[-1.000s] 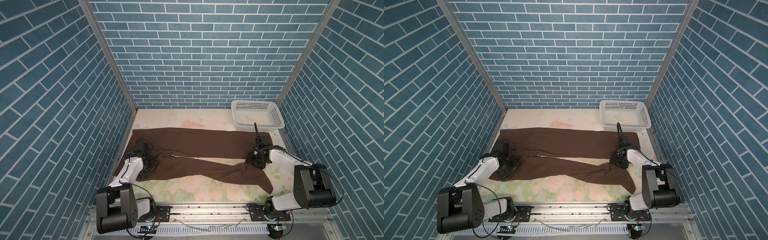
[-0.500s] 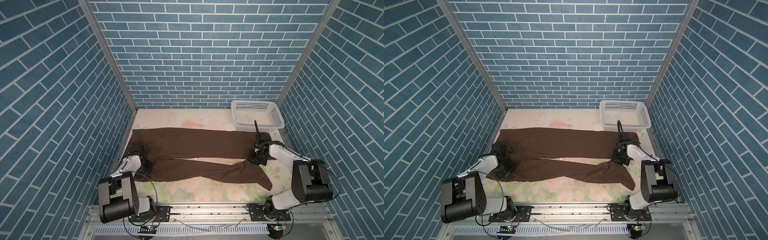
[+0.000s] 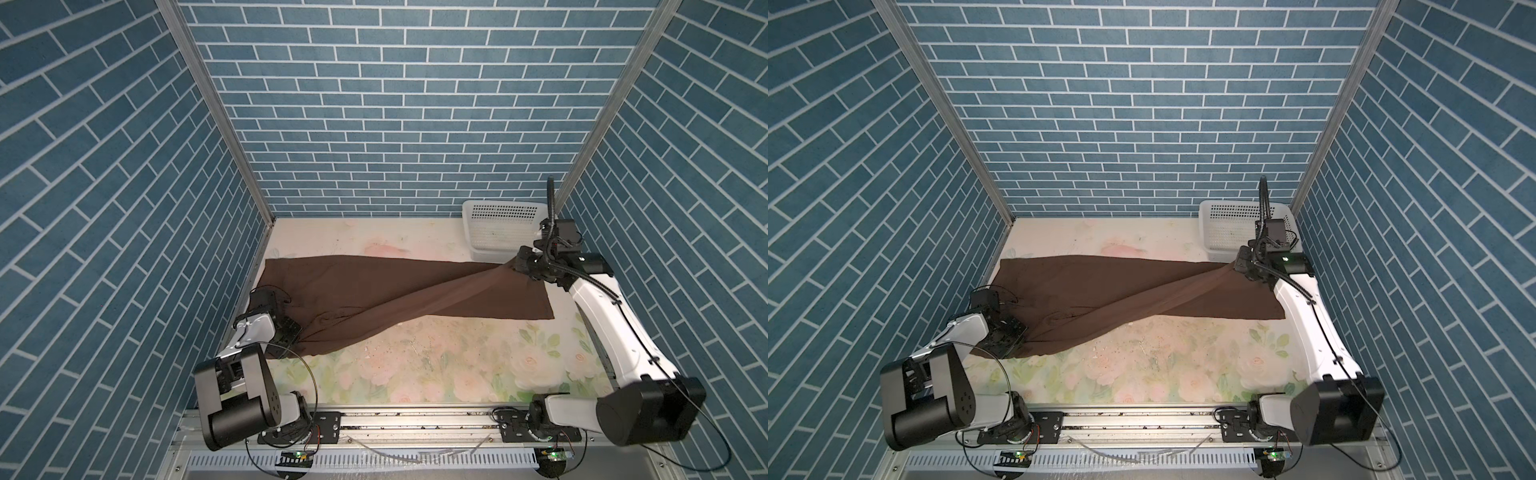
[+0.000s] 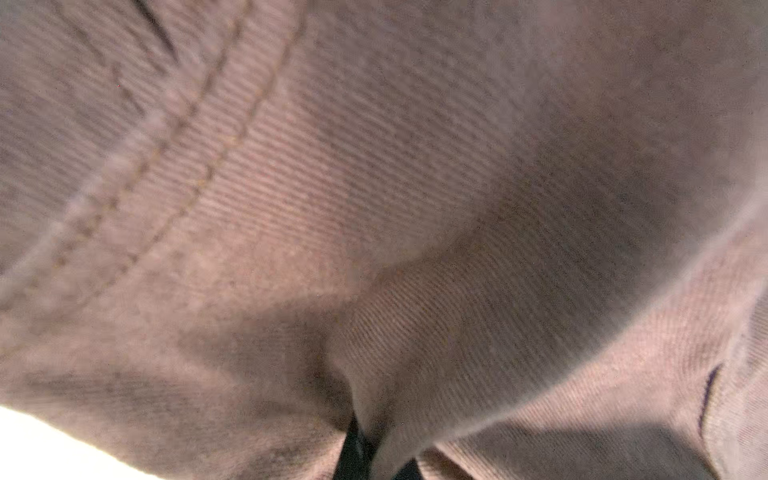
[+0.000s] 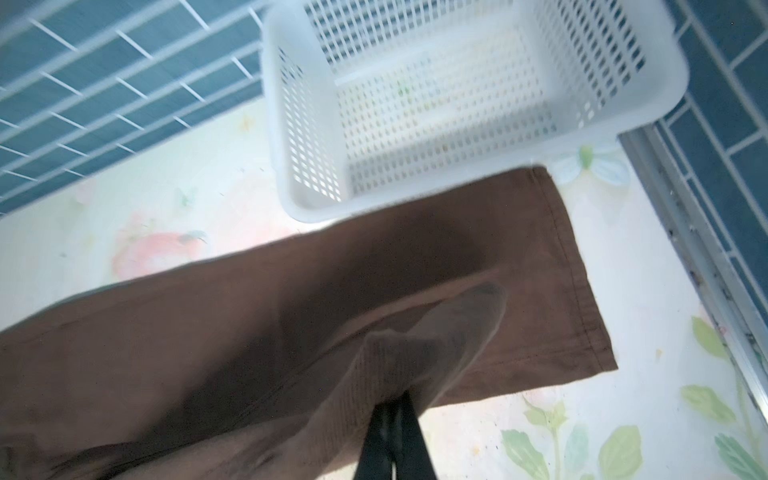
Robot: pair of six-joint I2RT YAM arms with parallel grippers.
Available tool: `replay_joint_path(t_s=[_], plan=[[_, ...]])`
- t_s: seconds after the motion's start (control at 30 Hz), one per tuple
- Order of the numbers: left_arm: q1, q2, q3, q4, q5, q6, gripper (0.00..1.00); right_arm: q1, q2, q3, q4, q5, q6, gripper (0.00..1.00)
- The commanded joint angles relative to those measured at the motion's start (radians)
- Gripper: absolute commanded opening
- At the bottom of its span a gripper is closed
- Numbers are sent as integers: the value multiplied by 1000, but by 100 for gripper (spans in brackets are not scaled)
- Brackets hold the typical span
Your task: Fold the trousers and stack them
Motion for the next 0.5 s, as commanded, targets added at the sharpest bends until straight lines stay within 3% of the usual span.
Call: replay_joint_path(t_s=[0.0,0.1,0.13,0.2,0.27,0.4,0.47], plan=[[17,-7,-26,30,-35,14,0,-9,-197,-124,87,163,-5,0],[22,3,-36,49,-25,13,0,-12,-355,-286,22,295,59,0],[23,8,-36,54,-19,11,0,-16,-406,-361,-7,328,90,9],[26,15,-35,59,-9,8,0,-28,-486,-480,-85,366,166,38],[29,17,-29,56,-2,8,0,-51,-559,-584,-175,376,248,54],[31,-7,-31,43,-2,6,0,-65,-666,-612,-200,390,332,60],[34,-31,-34,35,-4,6,0,-91,-646,-574,-200,399,300,60]])
